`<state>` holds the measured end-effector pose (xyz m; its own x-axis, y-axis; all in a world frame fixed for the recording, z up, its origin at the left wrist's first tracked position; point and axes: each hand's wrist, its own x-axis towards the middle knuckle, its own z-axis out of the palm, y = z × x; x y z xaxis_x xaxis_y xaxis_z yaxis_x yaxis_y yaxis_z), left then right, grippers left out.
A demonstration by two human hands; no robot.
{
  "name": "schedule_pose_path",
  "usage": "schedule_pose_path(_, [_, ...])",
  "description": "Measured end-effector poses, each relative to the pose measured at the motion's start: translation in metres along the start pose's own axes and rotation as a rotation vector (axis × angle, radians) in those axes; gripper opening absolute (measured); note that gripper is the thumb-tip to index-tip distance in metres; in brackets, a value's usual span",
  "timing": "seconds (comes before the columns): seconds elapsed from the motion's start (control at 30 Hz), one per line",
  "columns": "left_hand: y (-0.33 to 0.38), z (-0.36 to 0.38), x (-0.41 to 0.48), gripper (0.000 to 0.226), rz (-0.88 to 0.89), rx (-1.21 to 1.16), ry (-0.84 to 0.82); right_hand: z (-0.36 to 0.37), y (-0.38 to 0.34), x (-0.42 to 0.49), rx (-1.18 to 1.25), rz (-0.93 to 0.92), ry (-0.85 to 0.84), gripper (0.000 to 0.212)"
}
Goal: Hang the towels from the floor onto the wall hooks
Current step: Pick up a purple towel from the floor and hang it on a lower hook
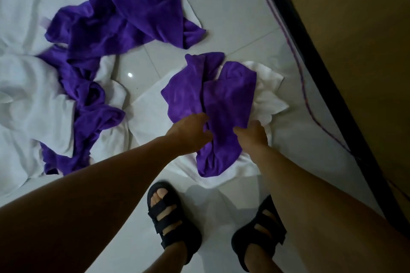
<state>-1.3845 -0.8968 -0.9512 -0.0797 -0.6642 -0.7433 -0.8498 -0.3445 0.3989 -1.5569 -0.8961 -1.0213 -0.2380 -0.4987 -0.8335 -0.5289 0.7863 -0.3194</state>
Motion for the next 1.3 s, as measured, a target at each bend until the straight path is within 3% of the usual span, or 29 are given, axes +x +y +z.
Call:
schedule_pose_path(0.13, [-0.019,0.031,0.018,0.048,-0.005,-0.006,0.01,0.032,0.016,0.035,0.037,0.01,-0.021,0.062])
schedule_pose_path(0.27, [-0.021,0.027,0.009,0.049,-0.013,0.042,0.058,0.032,0.012,0.021,0.126,-0.048,-0.022,0.027])
schedule_pose_path(0.33, [-0.012,0.015,-0.007,0.055,-0.016,0.049,0.053,0.014,-0.005,-0.011,0.283,-0.083,-0.01,0.013])
schedule_pose_path(0.4, [0.003,-0.002,-0.028,0.066,-0.004,0.047,0.045,-0.01,-0.028,-0.047,0.458,-0.095,-0.055,0.019])
schedule_pose_path(0.5, [0.038,-0.042,-0.066,0.092,0.03,0.007,0.103,-0.057,-0.069,-0.11,0.584,-0.125,-0.186,0.012])
schedule_pose_path(0.6, [0.082,-0.102,-0.107,0.115,0.055,-0.053,0.167,-0.108,-0.109,-0.172,0.643,-0.241,-0.326,0.04])
schedule_pose_path(0.67, [0.113,-0.145,-0.138,0.118,0.053,-0.121,0.107,-0.146,-0.136,-0.215,0.657,-0.315,-0.353,0.05])
schedule_pose_path(0.73, [0.144,-0.187,-0.175,0.108,0.046,-0.246,0.033,-0.187,-0.165,-0.262,0.689,-0.36,-0.374,0.053])
schedule_pose_path(0.87, [0.21,-0.269,-0.265,0.055,0.112,-0.591,0.045,-0.269,-0.223,-0.365,0.772,-0.436,-0.461,0.067])
schedule_pose_path(0.93, [0.241,-0.305,-0.31,0.043,0.159,-0.725,0.034,-0.307,-0.247,-0.417,0.805,-0.474,-0.471,0.074])
schedule_pose_path(1.03, [0.278,-0.352,-0.369,0.011,0.24,-0.831,0.148,-0.356,-0.273,-0.487,0.883,-0.552,-0.442,0.066])
schedule_pose_path(1.17, [0.317,-0.398,-0.43,0.008,0.35,-0.903,0.305,-0.403,-0.289,-0.559,0.896,-0.708,-0.358,0.047])
schedule_pose_path(1.3, [0.348,-0.419,-0.487,0.023,0.48,-0.871,0.301,-0.423,-0.285,-0.63,0.981,-0.795,-0.323,0.053])
